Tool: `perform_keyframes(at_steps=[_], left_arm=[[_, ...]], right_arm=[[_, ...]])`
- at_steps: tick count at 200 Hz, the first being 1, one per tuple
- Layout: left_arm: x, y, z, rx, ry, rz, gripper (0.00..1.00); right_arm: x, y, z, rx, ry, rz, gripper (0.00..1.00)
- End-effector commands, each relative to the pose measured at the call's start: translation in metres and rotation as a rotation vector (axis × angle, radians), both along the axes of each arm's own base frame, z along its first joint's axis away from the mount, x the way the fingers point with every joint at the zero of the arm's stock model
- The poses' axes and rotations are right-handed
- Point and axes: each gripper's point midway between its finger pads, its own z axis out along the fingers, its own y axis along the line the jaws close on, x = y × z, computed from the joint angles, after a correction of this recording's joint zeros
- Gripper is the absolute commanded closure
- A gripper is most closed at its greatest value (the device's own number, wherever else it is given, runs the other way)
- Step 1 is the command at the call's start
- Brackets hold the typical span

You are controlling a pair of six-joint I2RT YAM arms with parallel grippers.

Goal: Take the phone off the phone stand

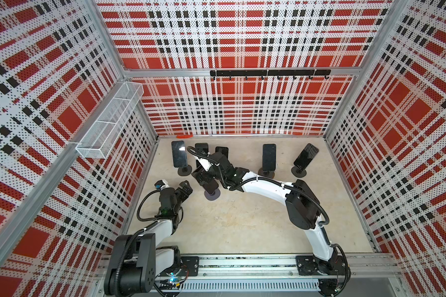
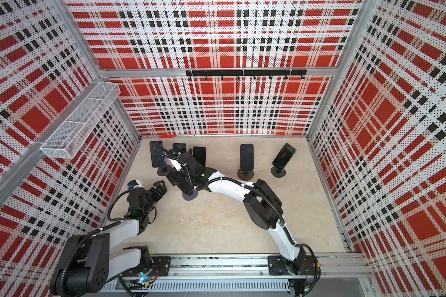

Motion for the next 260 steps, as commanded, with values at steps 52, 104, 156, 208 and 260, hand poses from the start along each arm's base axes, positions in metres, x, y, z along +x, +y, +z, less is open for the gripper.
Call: perform_keyframes(at_steps=[52, 104, 156, 208, 260], left_arm=[[-0.005, 0.009, 0.003, 0.015, -0.016, 0.034, 0.02], [-0.005, 0.01, -0.002, 0.007, -0.002, 0.042, 0.02], [-0.003, 0.011, -0.004, 0.007, 0.007, 0.039, 0.02], [-0.004, 0.014, -0.001, 0.004, -0.002, 0.045, 0.02], [-0.003, 0.014, -0.001, -0.002, -0.004, 0.039, 0.02]], right_arm=[[-0.001, 0.012, -0.032, -0.097, -0.005, 0.013, 0.0], [0.002, 0.009, -0.037, -0.112, -0.014, -0.025, 0.06], [0.003, 0.009, -0.045, -0.134, -0.005, -0.027, 0.12], [-0.001, 0.01, -0.031, -0.102, -0.002, -0.01, 0.2], [-0.001, 0.008, -0.018, -0.086, -0.015, -0.017, 0.28]])
